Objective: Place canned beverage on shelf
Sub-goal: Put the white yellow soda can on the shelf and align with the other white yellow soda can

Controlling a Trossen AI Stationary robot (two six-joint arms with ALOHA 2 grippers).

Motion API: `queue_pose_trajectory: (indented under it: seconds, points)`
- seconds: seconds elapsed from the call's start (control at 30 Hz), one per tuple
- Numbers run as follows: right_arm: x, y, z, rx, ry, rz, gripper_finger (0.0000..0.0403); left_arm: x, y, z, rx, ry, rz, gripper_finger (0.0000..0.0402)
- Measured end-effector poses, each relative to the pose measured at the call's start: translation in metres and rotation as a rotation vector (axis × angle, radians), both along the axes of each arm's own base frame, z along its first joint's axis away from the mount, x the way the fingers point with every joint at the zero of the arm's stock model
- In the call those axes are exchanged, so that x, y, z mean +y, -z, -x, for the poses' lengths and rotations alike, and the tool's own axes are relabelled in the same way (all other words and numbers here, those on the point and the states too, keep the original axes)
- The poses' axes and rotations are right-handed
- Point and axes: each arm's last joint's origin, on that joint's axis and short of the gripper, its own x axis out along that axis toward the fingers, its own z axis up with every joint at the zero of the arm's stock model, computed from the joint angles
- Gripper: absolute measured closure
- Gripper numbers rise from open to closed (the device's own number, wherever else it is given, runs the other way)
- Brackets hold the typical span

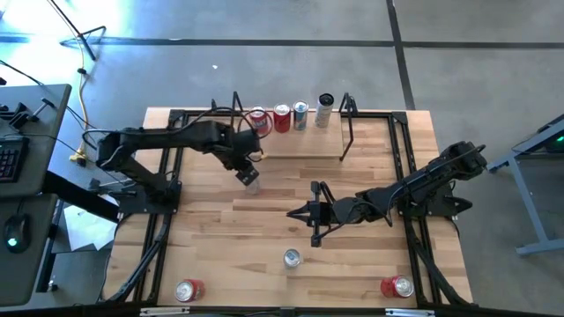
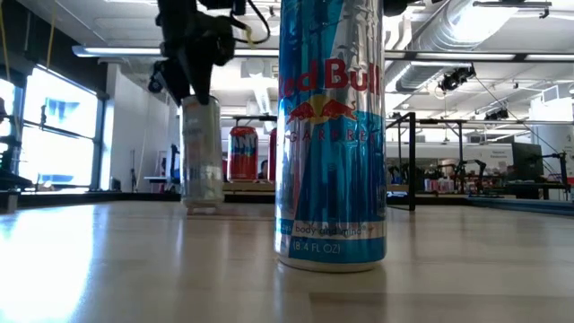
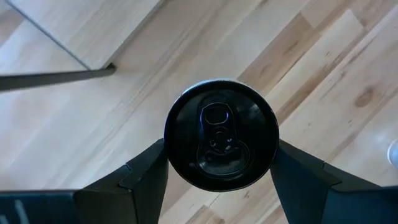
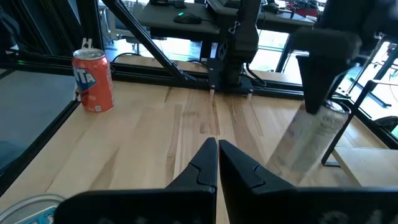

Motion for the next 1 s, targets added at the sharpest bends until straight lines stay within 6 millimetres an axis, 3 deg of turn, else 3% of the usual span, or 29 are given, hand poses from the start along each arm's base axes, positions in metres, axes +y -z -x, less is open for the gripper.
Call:
queue_pose_trajectory:
  seconds: [0.33, 1.0]
  points:
    - [-0.0001, 0.0004, 0.0001, 0.004, 0.0, 0.002, 0.0402, 0.0016, 0.0078, -0.0106, -0.006, 0.037, 0.005, 0.0167]
    - [-0.0001, 0.0007, 0.0002, 0.007, 0.0, 0.003, 0.0402, 0.0006, 0.0081, -0.011, -0.014, 0.052, 0.007, 0.0164]
